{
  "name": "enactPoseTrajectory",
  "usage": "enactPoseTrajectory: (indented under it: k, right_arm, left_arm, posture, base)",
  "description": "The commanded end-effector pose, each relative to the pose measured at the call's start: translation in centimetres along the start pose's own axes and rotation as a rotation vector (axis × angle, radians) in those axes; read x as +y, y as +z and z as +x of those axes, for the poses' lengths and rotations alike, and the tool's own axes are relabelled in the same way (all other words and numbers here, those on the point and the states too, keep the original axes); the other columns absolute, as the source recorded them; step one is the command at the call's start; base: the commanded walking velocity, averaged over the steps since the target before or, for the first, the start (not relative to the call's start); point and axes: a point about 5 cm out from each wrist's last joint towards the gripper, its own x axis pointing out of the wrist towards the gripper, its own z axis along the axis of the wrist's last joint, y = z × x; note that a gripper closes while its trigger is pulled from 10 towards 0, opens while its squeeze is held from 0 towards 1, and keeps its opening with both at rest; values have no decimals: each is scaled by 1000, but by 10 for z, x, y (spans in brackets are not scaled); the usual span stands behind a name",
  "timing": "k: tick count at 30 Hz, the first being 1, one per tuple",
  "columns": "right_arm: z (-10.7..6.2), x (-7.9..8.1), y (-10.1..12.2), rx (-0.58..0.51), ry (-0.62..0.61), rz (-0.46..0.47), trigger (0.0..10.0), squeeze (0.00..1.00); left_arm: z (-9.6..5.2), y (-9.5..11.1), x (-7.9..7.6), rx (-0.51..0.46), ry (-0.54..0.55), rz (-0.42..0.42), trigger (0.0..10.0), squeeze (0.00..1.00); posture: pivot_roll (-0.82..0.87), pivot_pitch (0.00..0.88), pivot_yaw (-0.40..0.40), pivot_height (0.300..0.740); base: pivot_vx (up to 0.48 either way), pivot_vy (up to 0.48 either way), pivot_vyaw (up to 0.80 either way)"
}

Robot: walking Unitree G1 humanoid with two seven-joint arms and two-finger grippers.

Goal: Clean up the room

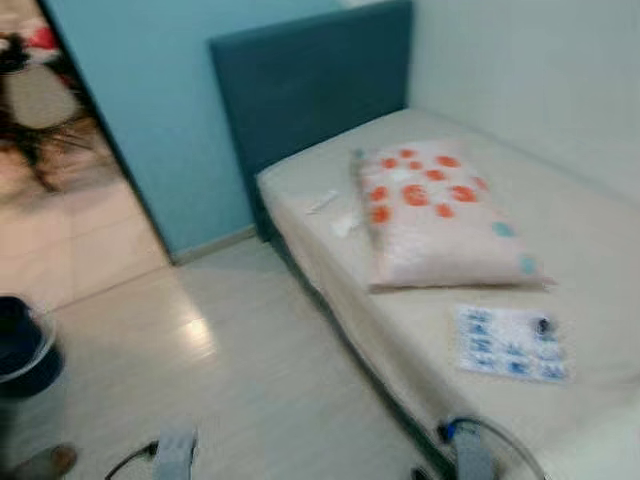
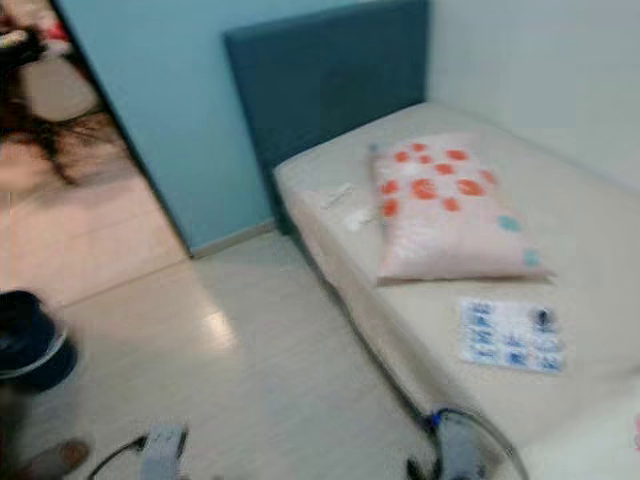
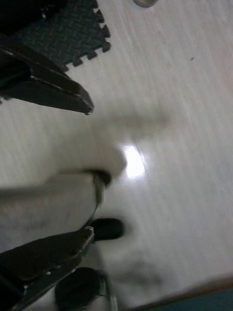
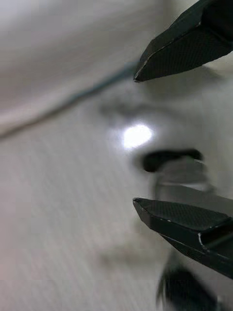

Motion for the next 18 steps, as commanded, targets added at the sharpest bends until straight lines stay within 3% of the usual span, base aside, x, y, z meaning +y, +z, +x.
enactPoseTrajectory:
  k: [1, 11, 18]
  right_arm:
    - [3, 8, 2, -4, 16, -7, 10000, 0]
    - [6, 8, 18, -56, 13, 9, 10000, 0]
    - [7, 8, 22, -67, -1, 29, 10000, 0]
  left_arm:
    - [0, 0, 2, -5, 6, -20, 10000, 0]
    - [8, 49, -17, -160, -75, -46, 10000, 0]
    - [9, 57, -26, -184, -114, -40, 10000, 0]
  posture:
    - [-77, 86, 52, 740]
    - [-78, 85, 49, 740]
    - [-80, 85, 48, 740]
  base:
    - [480, 0, 0]
    - [480, 0, 0]
    - [480, 0, 0]
